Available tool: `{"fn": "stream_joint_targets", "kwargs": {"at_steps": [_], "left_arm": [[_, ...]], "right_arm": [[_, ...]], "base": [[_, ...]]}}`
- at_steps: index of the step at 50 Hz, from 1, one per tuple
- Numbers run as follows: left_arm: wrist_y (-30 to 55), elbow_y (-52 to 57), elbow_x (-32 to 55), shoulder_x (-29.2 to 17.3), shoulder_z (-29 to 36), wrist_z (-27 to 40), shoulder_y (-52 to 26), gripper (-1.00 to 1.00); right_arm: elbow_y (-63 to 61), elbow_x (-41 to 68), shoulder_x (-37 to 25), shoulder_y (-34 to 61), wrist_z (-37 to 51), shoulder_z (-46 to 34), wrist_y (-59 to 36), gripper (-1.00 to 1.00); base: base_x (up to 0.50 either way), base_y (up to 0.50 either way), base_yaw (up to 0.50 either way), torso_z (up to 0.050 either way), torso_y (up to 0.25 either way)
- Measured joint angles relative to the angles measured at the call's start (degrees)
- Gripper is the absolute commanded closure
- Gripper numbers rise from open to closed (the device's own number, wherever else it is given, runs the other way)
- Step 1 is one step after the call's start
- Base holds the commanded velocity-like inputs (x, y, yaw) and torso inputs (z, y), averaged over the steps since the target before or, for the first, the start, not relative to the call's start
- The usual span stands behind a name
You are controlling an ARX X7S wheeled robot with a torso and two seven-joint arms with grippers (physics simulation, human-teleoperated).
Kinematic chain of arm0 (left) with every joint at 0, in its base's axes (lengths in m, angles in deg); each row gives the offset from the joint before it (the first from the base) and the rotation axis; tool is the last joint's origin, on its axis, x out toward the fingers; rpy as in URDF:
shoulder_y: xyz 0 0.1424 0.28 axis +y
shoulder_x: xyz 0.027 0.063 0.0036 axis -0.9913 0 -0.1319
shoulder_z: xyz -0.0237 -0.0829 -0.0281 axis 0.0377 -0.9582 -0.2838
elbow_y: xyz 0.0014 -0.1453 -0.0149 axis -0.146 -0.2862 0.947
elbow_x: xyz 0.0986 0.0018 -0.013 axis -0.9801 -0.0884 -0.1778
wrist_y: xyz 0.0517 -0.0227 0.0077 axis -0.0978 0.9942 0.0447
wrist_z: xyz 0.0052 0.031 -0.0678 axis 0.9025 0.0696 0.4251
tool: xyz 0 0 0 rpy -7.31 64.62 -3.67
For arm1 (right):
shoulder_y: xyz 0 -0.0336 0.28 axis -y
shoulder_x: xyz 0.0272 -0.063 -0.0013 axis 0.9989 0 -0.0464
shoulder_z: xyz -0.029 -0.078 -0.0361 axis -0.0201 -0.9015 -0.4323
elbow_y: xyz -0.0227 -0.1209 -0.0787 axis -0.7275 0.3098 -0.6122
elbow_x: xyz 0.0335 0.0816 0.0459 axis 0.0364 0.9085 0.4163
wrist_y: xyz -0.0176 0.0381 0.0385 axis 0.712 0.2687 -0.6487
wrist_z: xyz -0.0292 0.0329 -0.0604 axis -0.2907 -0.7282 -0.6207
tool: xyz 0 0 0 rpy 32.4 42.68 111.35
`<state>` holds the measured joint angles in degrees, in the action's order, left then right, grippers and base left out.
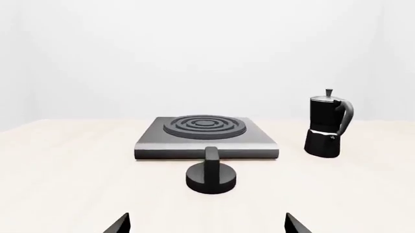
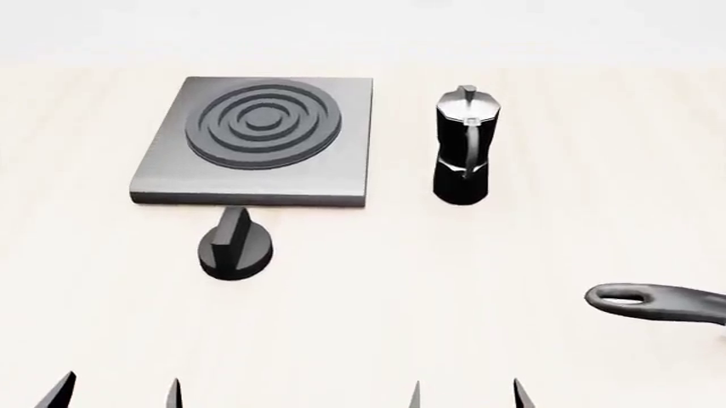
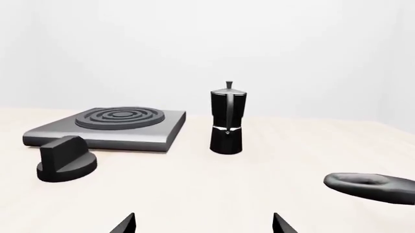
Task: Put the moka pot on the stove.
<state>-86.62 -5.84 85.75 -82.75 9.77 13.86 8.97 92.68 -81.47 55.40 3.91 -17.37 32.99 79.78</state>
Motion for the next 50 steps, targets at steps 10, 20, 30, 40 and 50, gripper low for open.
{"fn": "stream_joint_targets", "kwargs": {"at_steps": [10, 20, 30, 40, 50], "left_arm": [[-0.22, 0.21, 0.1, -0.35, 0.39, 0.41, 0.24, -1.0], [-0.32, 0.67, 0.34, -0.73, 0.75, 0.72, 0.5, -1.0], [-0.38, 1.0, 0.62, -1.09, 1.01, 1.02, 0.7, -1.0], [-0.44, 1.43, 0.86, -1.44, 1.3, 1.32, 0.85, -1.0], [-0.46, 1.63, 1.09, -1.79, 1.55, 1.69, 0.82, -1.0]], "right_arm": [[0.13, 0.23, -0.26, 0.06, 0.35, -0.36, 0.35, -1.0], [0.27, 0.39, -0.57, 0.16, 0.61, -0.78, 0.73, -1.0], [0.41, 0.57, -0.88, 0.25, 0.79, -1.2, 1.07, -1.0], [0.49, 0.89, -1.15, 0.32, 0.97, -1.56, 1.31, -1.0], [0.53, 1.24, -1.38, 0.38, 1.18, -1.88, 1.4, -1.0]], "base": [[0.21, 0.0, 0.0, 0.0, 0.0], [0.23, 0.0, 0.0, 0.0, 0.0], [0.23, 0.0, 0.0, 0.0, 0.0], [0.23, 0.0, 0.0, 0.0, 0.0], [0.23, 0.0, 0.0, 0.0, 0.0]]}}
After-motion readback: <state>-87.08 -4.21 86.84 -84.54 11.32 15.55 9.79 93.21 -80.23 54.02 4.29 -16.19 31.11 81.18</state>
